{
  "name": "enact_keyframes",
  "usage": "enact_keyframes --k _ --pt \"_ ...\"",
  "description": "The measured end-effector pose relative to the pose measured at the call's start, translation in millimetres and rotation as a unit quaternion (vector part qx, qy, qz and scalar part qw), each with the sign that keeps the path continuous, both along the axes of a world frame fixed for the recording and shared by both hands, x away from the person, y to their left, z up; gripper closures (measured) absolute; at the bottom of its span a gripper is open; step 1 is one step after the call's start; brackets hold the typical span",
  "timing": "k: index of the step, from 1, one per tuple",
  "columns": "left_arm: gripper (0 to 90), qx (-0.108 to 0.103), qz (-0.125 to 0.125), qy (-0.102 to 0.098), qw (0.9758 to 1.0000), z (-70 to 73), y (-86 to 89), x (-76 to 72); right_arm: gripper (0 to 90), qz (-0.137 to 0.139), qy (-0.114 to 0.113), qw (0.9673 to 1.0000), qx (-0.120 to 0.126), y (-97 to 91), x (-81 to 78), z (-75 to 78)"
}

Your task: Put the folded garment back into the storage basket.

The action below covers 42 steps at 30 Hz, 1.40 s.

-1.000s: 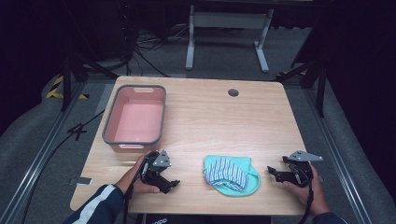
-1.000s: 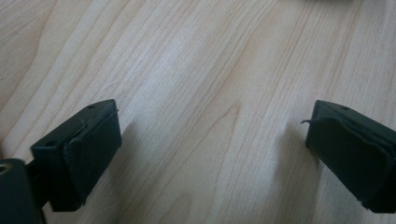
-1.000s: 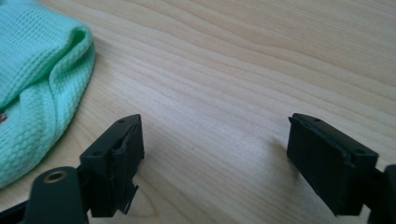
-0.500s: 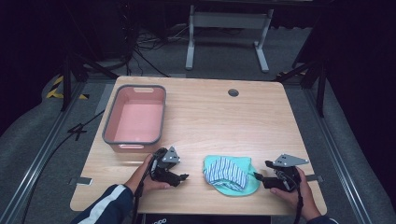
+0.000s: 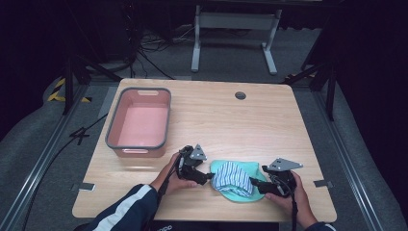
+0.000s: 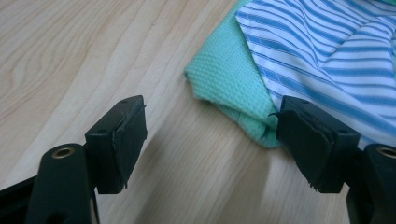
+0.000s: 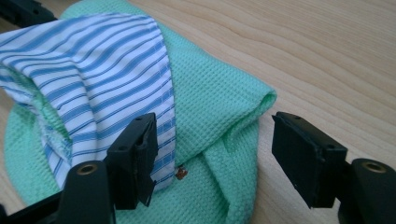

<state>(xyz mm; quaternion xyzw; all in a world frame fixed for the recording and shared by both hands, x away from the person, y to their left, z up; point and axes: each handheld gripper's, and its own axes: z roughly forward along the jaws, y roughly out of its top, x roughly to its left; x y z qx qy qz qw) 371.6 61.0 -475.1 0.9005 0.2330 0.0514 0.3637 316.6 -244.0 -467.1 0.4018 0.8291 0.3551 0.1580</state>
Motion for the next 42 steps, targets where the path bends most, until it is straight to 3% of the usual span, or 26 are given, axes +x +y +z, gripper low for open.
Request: enact_keyframes --k 5,10,13,15,19,20,24,29,36,42 --pt "19.2 0.005 0.002 -0.004 1.0 -4.4 -8.0 -3.4 27.9 0.0 0.019 0.9997 -0.014 4.9 2.0 -8.1" --pt "16.7 0.005 0.015 -0.016 0.9998 -6.6 -10.6 -7.2 28.8 -0.001 0.014 0.9999 -0.008 5.1 0.4 -10.6" --pt "16.9 0.006 0.016 -0.014 0.9998 -5.9 -11.7 -8.3 34.0 -0.003 0.014 0.9999 -0.004 6.2 -1.9 -10.5" --pt "19.8 0.005 0.011 -0.013 0.9998 -5.1 -12.1 -9.2 42.0 0.003 0.014 0.9999 -0.003 8.1 -3.7 -9.3" --pt "43.7 0.0 -0.005 -0.009 0.9999 -2.6 -13.7 -11.6 52.6 0.008 0.017 0.9998 -0.003 10.7 -6.3 -7.9" --pt "43.7 -0.006 -0.01 -0.006 0.9999 -2.6 -14.6 -12.3 55.1 0.011 0.018 0.9998 -0.003 11.2 -6.8 -7.5" --pt "60.2 -0.014 -0.014 0.0 0.9998 -2.4 -16.1 -11.4 65.5 0.022 0.024 0.9995 0.004 12.0 -7.7 -6.7" --pt "73.4 -0.007 -0.031 0.003 0.9995 -0.9 -18.6 -10.8 76.4 0.033 0.028 0.999 0.012 11.3 -8.3 -6.8" --pt "80.8 -0.002 -0.038 0.001 0.9993 1.7 -22.6 -10.2 82.7 0.037 0.023 0.999 0.013 8.1 -8.2 -4.5" --pt "81.6 0.008 -0.046 -0.004 0.9989 13.4 -24.4 -6.5 83.3 0.037 0.015 0.9991 0.013 5.9 -7.0 1.4"
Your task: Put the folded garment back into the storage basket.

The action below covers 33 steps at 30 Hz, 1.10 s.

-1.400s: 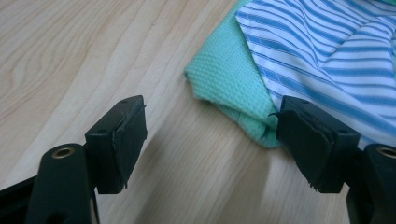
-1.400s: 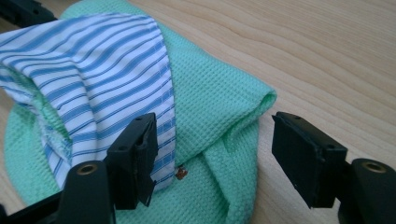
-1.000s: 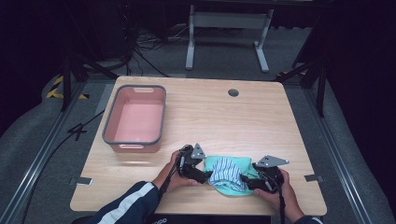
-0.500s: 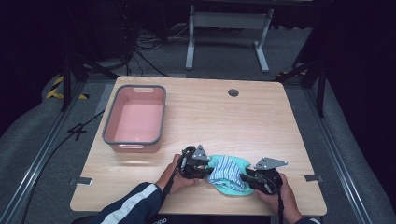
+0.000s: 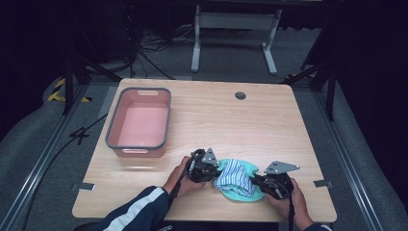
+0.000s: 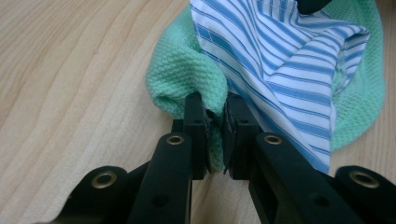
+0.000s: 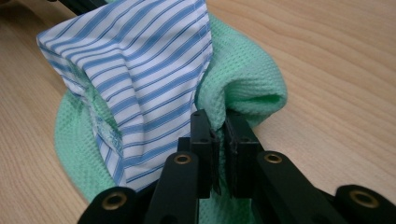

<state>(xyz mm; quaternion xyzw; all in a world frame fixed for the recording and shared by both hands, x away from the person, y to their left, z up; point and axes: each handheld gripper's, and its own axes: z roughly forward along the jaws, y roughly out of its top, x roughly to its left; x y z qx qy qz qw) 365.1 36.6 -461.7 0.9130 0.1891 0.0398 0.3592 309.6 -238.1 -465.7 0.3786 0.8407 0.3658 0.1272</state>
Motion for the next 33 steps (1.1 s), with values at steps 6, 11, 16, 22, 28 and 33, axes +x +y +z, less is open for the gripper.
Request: enact_keyframes --k 6,11,16,22,28,33 --pt "81.9 -0.008 -0.002 -0.004 1.0 12.1 -2.5 3.2 83.5 -0.008 -0.01 0.9997 0.018 -5.8 2.9 13.4" --pt "81.9 -0.021 0.001 -0.008 0.9997 22.3 -0.7 7.6 83.4 -0.015 -0.019 0.9993 0.028 -8.6 7.4 24.6" --pt "81.9 -0.027 0.008 -0.022 0.9994 36.5 3.8 14.4 83.4 -0.015 -0.033 0.9989 0.029 -4.2 13.8 36.5" --pt "81.9 -0.031 0.02 -0.029 0.9989 52.7 10.4 25.1 83.4 -0.016 -0.041 0.9982 0.042 -0.5 27.0 48.1" --pt "82.0 -0.029 0.032 -0.049 0.9978 71.5 17.8 33.4 83.4 -0.014 -0.059 0.9975 0.036 8.2 38.9 67.2" --pt "81.9 -0.031 0.039 -0.061 0.9969 83.4 25.5 37.6 83.4 -0.008 -0.075 0.9967 0.03 16.0 45.3 82.2"
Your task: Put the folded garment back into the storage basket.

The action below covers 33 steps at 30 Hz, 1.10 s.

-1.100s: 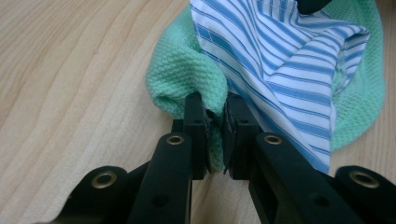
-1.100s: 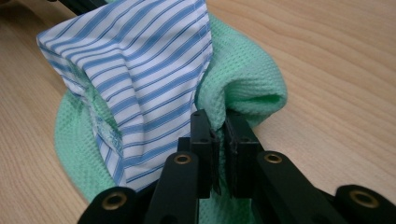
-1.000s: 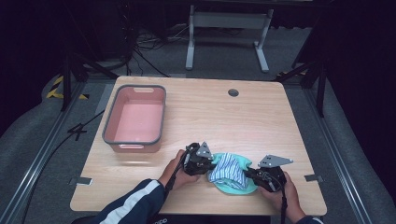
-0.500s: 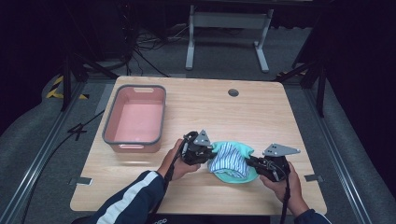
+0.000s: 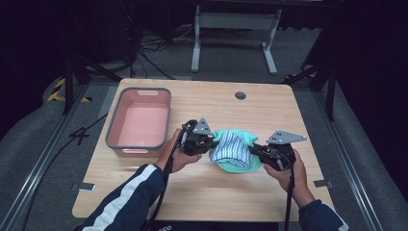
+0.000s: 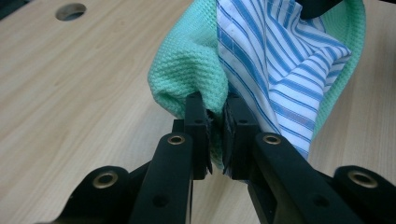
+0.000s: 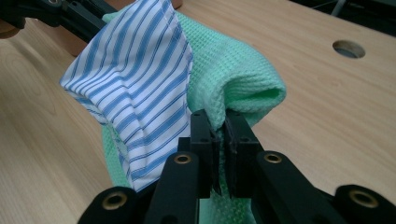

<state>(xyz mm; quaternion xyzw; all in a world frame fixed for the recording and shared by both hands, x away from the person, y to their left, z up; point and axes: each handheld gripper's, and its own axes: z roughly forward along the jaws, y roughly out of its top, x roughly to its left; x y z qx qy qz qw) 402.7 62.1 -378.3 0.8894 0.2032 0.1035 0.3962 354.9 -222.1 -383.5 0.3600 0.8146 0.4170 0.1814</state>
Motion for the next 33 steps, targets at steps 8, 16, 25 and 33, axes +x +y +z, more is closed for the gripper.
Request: enact_keyframes --k 8,16,25,33 --pt "82.0 -0.002 0.021 -0.017 0.9996 20.1 21.5 6.2 83.4 0.016 -0.023 0.9995 -0.011 22.8 15.1 24.3" --pt "82.0 -0.006 0.049 -0.027 0.9984 34.5 50.4 8.4 83.4 0.036 -0.042 0.9983 -0.014 51.7 27.3 39.9" --pt "82.0 -0.009 0.079 -0.034 0.9962 44.1 84.7 9.4 83.4 0.058 -0.048 0.9971 -0.013 85.9 41.2 48.0" --pt "82.0 -0.009 0.107 -0.04 0.9934 50.1 112.0 10.7 83.4 0.077 -0.053 0.9956 -0.006 116.6 52.5 51.6"
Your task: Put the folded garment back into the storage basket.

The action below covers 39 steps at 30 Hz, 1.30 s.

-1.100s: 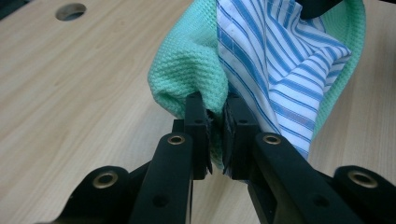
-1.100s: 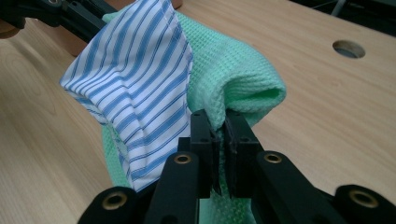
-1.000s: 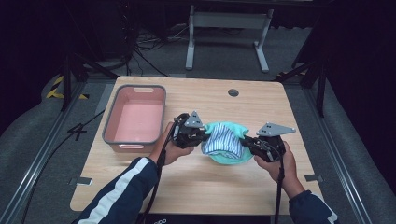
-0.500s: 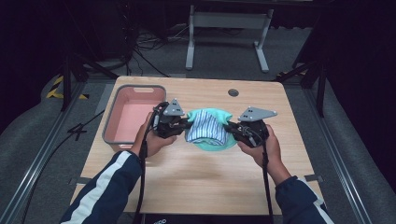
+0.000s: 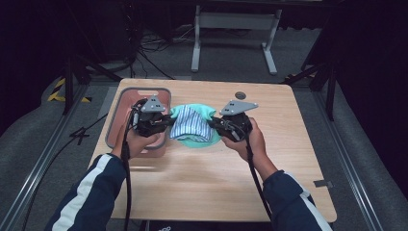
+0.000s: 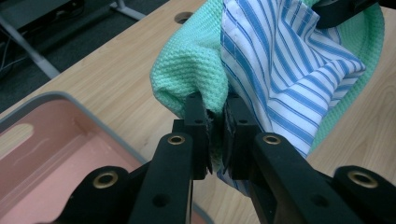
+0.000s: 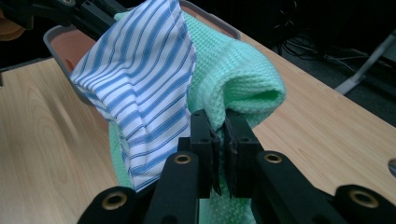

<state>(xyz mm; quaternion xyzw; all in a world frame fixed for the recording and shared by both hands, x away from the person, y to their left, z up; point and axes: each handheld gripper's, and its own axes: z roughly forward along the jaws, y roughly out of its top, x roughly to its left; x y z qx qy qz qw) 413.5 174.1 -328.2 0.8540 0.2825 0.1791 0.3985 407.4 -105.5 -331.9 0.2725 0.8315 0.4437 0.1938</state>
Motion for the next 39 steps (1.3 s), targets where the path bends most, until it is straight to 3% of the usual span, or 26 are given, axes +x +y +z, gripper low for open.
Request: enact_keyframes --k 19,29,39 --pt "82.0 0.015 0.051 -0.008 0.9986 9.9 52.7 -0.3 83.4 0.033 0.007 0.9994 0.012 59.0 24.2 0.5" --pt "82.1 0.023 0.079 -0.011 0.9966 12.9 79.5 -2.0 83.4 0.052 0.012 0.9985 0.013 93.6 32.0 1.1" --pt "82.0 0.032 0.102 -0.011 0.9942 13.3 98.1 -5.2 83.3 0.064 0.017 0.9977 0.015 116.1 37.0 -2.9"
